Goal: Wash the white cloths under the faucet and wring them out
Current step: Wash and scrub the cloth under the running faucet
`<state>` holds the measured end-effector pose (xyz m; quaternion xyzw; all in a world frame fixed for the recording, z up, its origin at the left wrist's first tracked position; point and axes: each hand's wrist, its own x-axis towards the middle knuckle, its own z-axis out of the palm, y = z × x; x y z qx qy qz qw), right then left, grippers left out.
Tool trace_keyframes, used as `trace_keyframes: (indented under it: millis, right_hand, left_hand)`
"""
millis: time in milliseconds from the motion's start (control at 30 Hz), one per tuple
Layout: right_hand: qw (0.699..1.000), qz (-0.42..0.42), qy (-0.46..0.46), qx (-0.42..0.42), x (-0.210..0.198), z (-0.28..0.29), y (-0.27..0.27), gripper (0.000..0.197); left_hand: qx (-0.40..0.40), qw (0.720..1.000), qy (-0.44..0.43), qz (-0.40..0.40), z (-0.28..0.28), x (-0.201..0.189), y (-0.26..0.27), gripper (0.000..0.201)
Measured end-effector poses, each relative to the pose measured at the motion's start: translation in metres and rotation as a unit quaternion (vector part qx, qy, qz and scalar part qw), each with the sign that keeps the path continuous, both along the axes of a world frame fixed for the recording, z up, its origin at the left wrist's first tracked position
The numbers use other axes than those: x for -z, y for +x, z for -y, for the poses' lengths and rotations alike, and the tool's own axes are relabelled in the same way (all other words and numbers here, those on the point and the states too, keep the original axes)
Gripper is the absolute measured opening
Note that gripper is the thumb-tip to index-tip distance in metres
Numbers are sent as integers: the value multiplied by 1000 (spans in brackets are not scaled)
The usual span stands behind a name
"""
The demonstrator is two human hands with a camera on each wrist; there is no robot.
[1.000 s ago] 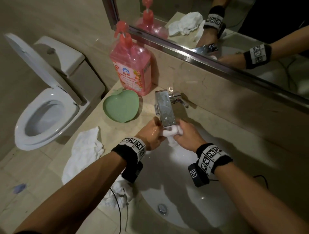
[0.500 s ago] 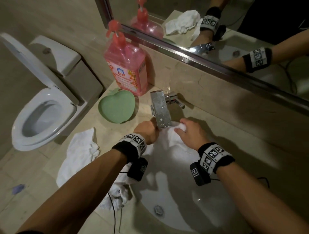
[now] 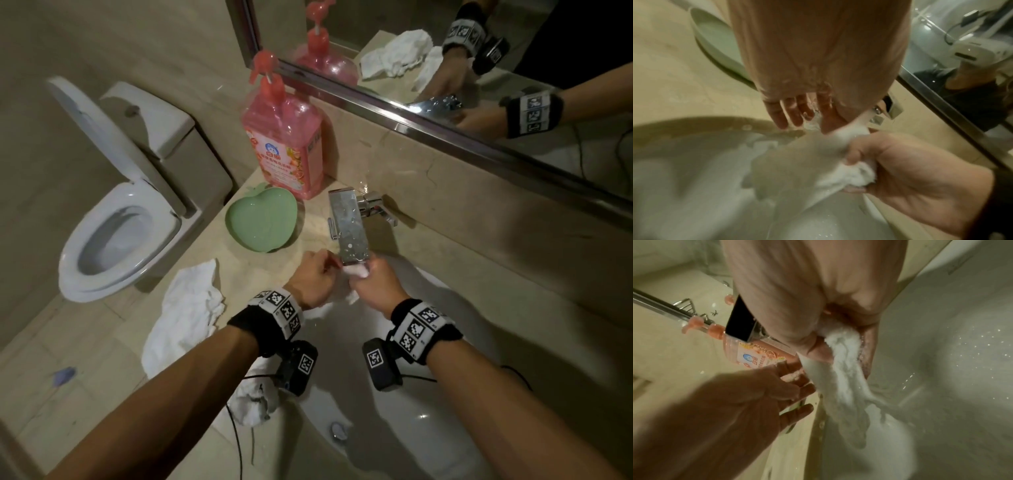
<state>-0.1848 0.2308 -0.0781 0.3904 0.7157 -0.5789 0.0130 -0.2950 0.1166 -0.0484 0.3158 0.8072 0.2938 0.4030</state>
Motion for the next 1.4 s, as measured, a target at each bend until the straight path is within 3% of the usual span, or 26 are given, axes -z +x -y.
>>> trace_keyframes:
  millis: [67, 133, 167, 233, 300, 367, 467, 533, 600, 633, 767, 800, 833, 900, 967, 1000, 1200, 1300, 1400]
  right_hand:
    - [1000, 2, -25, 17, -2, -5, 1, 32]
    - [999, -6, -42, 27, -7, -13, 5, 44]
    - [998, -10, -51, 30, -10, -17, 7, 46]
    - [997, -26, -67, 34, -14, -24, 13, 44]
    - [995, -49, -84, 38, -18, -31, 20, 45]
    - [992, -53, -104, 39, -19, -39, 28, 42]
    - [992, 1, -122, -21, -16, -52, 37, 34]
    - [988, 53, -133, -58, -11, -56, 39, 48]
    - [986, 99, -104, -85, -7, -53, 34, 72]
    - [985, 113, -77, -108, -7, -50, 29, 76]
    - [959, 151, 79, -227, 1, -39, 7, 38]
    - [949, 166, 113, -242, 2, -37, 3, 33]
    - [939, 178, 149, -253, 3, -35, 0, 30]
    - [909, 191, 232, -288, 4, -32, -3, 26]
    - [858, 191, 316, -356, 6, -31, -5, 22]
    - [847, 187, 334, -370, 8, -31, -5, 22]
    - [866, 205, 290, -351, 22, -34, -2, 12]
    - [877, 190, 308, -315, 17, -35, -3, 4]
    - [881, 148, 338, -297, 11, -40, 2, 26]
  left_hand:
    - [38, 997, 38, -55, 0, -1, -5, 46]
    - [86, 992, 89, 32, -4, 3, -4, 64]
    - [109, 992, 55, 41, -8, 5, -2, 71]
    - [136, 989, -48, -35, -16, 15, 1, 78]
    - [118, 985, -89, -94, -22, 25, 2, 74]
    - [116, 988, -38, -89, -30, 28, 5, 65]
    - [158, 983, -47, -82, -39, 27, 6, 32]
    - [179, 973, -87, -116, -42, 26, 5, 28]
    - [182, 968, -94, -142, -46, 23, 5, 35]
    - [166, 973, -90, -136, -48, 21, 5, 34]
    - [35, 993, -71, -93, -51, 28, 6, 17]
    - [11, 994, -70, -79, -49, 31, 5, 16]
    - [-6, 993, -87, -80, -46, 33, 3, 28]
    - [16, 985, -125, -120, -47, 38, 1, 51]
    - [80, 976, -131, -153, -52, 43, 2, 48]
    - [103, 974, -124, -156, -55, 44, 4, 44]
    - [174, 961, -103, -191, -61, 41, 9, 38]
    - [153, 969, -143, -134, -53, 48, 6, 50]
    - [134, 979, -149, -33, -42, 52, -3, 62]
